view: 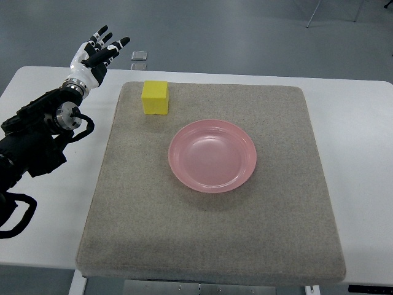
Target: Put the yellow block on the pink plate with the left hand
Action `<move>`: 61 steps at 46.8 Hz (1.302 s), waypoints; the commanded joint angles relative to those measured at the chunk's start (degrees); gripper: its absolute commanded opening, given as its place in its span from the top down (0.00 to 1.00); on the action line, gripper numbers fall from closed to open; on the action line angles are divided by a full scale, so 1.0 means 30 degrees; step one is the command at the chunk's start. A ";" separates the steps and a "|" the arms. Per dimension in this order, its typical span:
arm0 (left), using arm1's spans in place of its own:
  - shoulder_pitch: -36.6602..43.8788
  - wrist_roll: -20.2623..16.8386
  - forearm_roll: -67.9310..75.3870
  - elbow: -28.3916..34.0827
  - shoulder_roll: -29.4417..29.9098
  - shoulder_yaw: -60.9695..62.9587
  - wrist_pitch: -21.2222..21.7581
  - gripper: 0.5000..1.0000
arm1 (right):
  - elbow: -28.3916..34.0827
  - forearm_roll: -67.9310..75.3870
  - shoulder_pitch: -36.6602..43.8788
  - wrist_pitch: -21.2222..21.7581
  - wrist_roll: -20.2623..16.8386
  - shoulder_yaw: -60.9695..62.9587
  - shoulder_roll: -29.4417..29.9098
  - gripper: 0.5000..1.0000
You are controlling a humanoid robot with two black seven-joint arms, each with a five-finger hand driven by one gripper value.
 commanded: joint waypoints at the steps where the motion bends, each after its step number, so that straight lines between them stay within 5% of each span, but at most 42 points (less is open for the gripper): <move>1: -0.0096 0.0059 0.0090 -0.0027 0.0058 0.0157 -0.0043 0.02 | -0.0002 0.0000 0.0000 0.0000 0.0000 0.0000 0.0000 0.15; 29: -0.2703 0.0235 0.2021 -0.2251 0.2136 0.7832 -0.1419 0.02 | -0.0002 0.0000 0.0000 0.0000 0.0000 0.0000 0.0000 0.15; 61: -0.5134 0.0206 1.7957 -0.4596 0.4335 0.8858 -0.2562 0.04 | -0.0002 0.0000 0.0000 0.0000 0.0000 0.0000 0.0000 0.15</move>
